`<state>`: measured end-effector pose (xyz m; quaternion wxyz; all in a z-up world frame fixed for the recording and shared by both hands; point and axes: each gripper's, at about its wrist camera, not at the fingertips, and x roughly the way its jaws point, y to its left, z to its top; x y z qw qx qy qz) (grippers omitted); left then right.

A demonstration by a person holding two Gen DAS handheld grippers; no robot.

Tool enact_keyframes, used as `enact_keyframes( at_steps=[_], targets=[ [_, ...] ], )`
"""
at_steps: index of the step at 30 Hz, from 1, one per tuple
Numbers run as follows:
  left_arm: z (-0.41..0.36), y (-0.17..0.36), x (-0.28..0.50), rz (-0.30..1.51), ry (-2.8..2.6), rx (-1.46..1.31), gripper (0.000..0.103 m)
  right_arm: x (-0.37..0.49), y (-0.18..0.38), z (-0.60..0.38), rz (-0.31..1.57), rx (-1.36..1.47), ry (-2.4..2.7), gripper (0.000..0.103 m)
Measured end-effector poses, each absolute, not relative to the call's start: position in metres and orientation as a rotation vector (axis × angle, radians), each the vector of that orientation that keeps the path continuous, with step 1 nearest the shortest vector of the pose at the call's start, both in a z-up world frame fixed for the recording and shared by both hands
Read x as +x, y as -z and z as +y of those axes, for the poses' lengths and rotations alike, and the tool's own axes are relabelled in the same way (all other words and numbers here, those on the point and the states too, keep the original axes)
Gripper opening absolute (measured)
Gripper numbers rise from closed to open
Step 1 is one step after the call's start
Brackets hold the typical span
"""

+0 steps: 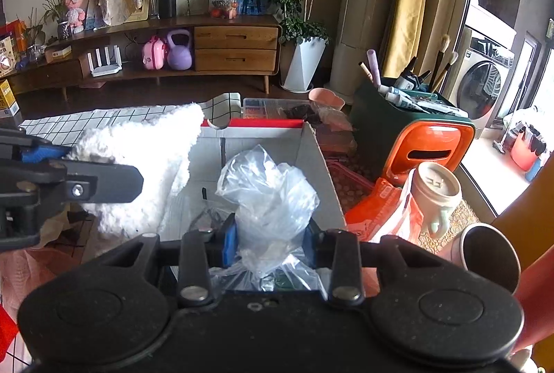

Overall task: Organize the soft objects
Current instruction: 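Lift the grey towel and clear plastic bag and carry both over the red box, then lower the towel and plastic bag into the box and open both grippers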

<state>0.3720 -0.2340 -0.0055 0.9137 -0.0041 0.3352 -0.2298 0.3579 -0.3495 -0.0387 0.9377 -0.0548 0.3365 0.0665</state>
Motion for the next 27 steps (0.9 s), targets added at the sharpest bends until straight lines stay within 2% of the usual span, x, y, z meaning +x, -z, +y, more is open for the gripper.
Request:
enact_keyframes(
  at_steps=[22, 27],
  targets=[
    [-0.255, 0.081, 0.410, 0.884, 0.426, 0.087, 0.016, 0.390, 0.086, -0.358, 0.809, -0.072, -0.139, 0.038],
    [-0.260, 0.087, 0.407, 0.901, 0.433, 0.108, 0.016, 0.382, 0.085, -0.361, 0.813, -0.084, -0.151, 0.044]
  ],
)
